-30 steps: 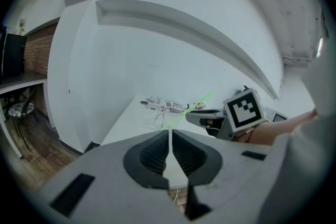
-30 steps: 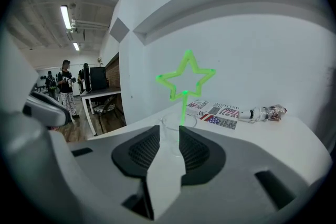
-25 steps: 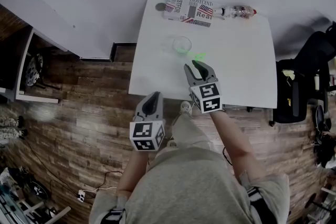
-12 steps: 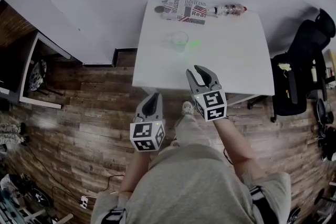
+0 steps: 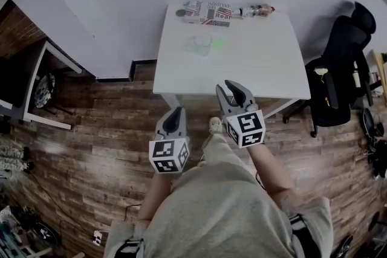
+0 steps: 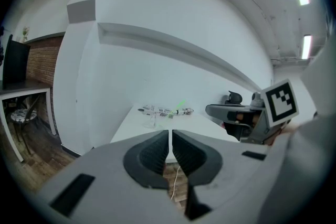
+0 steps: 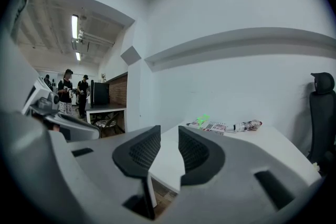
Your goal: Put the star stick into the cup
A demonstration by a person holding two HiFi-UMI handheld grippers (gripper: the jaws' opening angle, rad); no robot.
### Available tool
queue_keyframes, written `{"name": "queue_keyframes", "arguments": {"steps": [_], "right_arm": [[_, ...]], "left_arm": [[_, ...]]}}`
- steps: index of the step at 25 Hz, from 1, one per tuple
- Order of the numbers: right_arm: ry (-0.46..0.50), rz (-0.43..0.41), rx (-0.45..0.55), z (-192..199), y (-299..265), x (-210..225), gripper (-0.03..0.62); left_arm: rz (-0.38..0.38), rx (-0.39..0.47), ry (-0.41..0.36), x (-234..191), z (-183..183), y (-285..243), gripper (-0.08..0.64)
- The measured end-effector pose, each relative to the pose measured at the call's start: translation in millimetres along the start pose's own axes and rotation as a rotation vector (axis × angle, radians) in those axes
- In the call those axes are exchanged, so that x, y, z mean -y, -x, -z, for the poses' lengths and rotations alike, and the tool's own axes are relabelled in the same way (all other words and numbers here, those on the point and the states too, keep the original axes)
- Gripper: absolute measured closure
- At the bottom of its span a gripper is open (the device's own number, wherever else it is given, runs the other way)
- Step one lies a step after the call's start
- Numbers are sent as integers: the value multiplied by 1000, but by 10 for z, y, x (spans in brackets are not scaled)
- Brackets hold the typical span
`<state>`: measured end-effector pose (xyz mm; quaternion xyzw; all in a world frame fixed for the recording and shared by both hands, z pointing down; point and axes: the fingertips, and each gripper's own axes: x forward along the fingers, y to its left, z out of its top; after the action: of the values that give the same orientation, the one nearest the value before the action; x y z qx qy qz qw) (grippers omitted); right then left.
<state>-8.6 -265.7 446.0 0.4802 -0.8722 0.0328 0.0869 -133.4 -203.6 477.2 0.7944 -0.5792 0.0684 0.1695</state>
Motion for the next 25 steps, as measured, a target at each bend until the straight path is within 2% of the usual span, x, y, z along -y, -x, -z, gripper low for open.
{"name": "queue_keyframes", "arguments": {"steps": [14, 20, 25], "right_arm": [[-31, 47, 94, -239, 849, -282, 564], [-42, 47, 125, -267, 1063, -369, 597], [-42, 45, 132, -283, 1113, -426, 597]], "left_arm": [[26, 44, -15, 256, 60, 485, 540], [27, 50, -22, 322, 107, 624, 539], [24, 53, -22, 295, 104, 689, 540]]}}
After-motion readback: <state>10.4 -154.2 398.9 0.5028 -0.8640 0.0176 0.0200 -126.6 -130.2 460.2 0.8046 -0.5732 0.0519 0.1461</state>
